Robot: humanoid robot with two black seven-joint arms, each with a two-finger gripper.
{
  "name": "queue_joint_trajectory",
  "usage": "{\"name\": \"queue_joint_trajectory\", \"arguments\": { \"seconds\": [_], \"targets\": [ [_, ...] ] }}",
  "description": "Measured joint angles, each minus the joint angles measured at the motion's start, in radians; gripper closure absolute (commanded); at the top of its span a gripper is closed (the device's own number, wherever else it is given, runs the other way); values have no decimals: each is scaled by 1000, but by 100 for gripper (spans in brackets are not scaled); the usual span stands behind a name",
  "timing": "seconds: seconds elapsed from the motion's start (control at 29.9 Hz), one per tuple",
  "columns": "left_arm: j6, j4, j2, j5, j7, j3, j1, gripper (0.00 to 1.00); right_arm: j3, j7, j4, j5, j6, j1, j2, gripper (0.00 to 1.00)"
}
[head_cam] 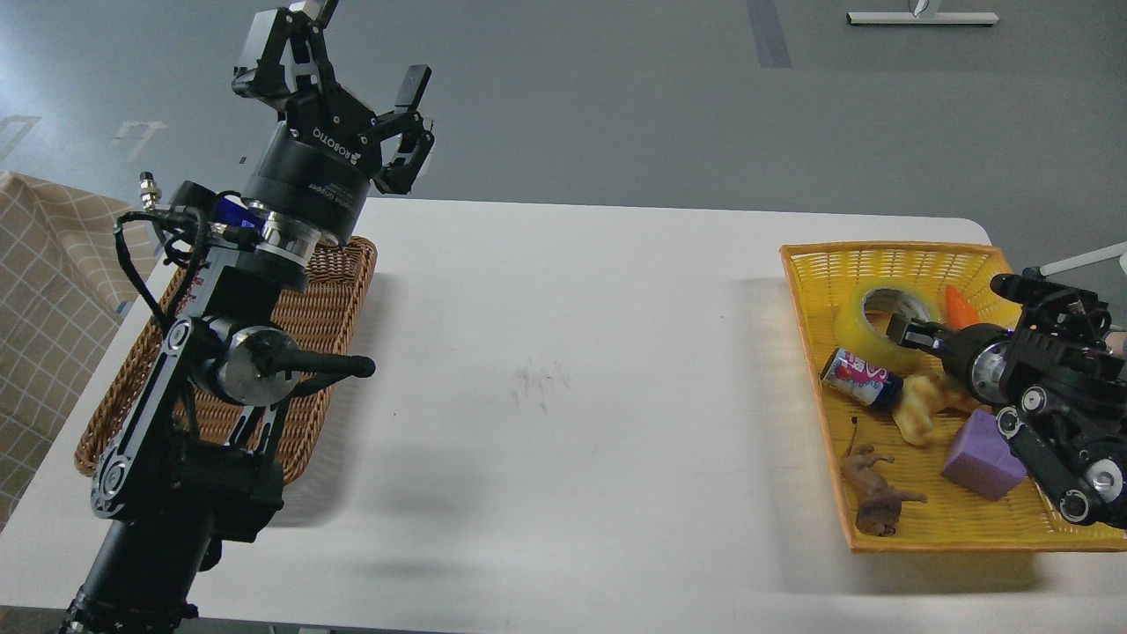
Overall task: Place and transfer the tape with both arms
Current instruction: 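Close the right gripper on the yellow tape roll, then lift the tape roll out and carry it toward the table center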
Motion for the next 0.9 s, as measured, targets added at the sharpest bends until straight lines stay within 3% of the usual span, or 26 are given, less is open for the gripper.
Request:
{"name": "queue_joint_trajectory", "arguments": {
  "seconds": [0.1,0.9],
  "targets": [
    [4,0,-3,0,-4,-1,1,2,0,1,0,1,0,0,1,100],
    [23,0,-11,-2,-11,-2,3,2,8,11,23,59,11,81,-16,100]
  ]
}}
